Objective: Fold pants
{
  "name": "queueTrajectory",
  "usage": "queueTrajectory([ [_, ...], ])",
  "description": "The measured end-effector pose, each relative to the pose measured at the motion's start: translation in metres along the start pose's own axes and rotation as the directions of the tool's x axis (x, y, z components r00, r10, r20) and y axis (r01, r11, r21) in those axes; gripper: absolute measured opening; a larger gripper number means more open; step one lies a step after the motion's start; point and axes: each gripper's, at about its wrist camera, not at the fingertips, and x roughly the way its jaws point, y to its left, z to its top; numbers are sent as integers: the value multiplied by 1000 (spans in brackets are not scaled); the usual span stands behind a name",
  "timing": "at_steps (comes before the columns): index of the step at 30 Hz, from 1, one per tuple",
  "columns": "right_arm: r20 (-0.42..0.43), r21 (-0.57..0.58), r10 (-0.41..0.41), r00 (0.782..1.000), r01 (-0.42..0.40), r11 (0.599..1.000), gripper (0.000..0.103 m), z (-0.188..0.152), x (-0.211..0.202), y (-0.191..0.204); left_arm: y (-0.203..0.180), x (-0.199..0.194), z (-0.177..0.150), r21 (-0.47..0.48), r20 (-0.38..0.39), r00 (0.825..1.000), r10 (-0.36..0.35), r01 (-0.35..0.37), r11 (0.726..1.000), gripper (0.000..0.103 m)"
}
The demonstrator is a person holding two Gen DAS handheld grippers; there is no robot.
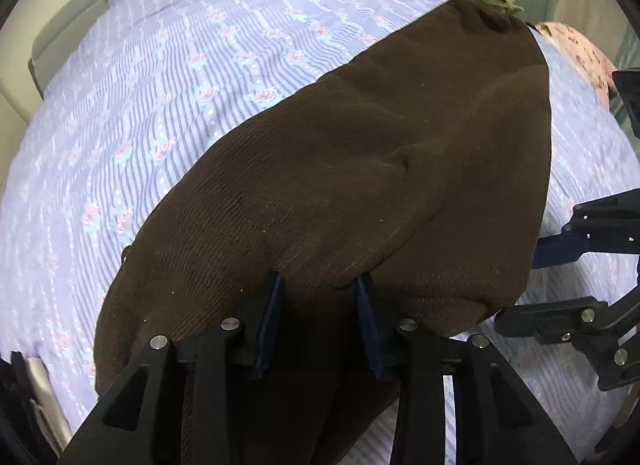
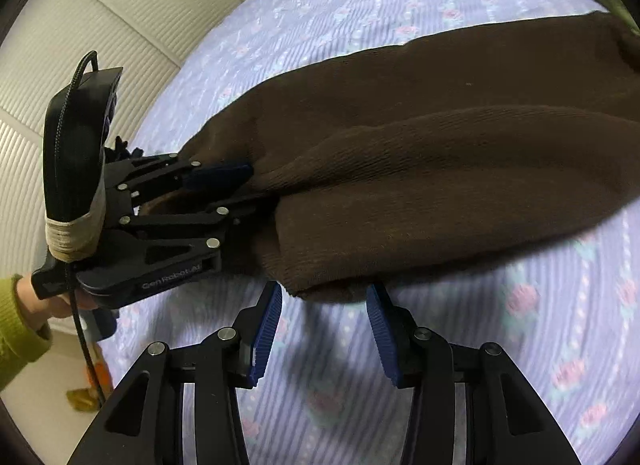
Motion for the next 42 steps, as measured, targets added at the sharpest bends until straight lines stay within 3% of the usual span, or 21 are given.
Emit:
queueTrajectory([
  [4,29,-42,14,999,-13,999,46,14,2,8,14,2,1,-64,3,999,-42,42,997,38],
  [7,-44,-19,0,999,-1,1000,46,16,19,2,19,1,1,-87,1,998,-62,61,994,38],
  [14,43,-106,0,999,4,994,46,16,-15,22,24,0,-2,-109,8,997,-73,74,991,38],
  [19,-44,-85,-6,999,2,996,46,34,24,5,22,-3,-1,-111,-1,998,-67,67,992,38],
  [21,-32,-60,-4,999,2,998,46,35,30,2,21,-2,2,-102,-9,998,-60,59,993,38],
  [22,-25,-46,-4,1000,3,999,40,35,29,1,21,-3,3,-101,-17,998,-64,62,993,39],
  [24,-35,-5,2,999,-3,1000,24,27,22,-4,18,-13,4,-98,-36,996,-82,78,992,44],
  [26,-18,20,8,1000,-8,1000,19,11,4,4,16,-33,2,-103,-4,995,-102,101,990,56],
  [27,-2,5,-17,1000,17,1000,19,0,-3,10,17,-44,0,-103,28,995,-99,101,989,74],
  [28,-12,7,-35,999,35,999,18,-8,-3,12,19,-52,-2,-108,51,995,-83,88,990,81],
  [32,-61,137,-33,998,41,990,18,-22,12,-3,45,-48,9,-182,45,997,-64,71,981,81],
  [36,-49,135,-69,996,75,988,18,-24,12,1,63,-27,26,-234,20,999,-47,50,971,77],
  [39,-51,129,-82,995,88,988,18,-28,11,2,65,1,29,-230,-42,997,62,-70,971,74],
  [42,-57,132,-92,994,98,986,18,-29,14,3,75,23,33,-278,-95,992,82,-105,955,88],
])
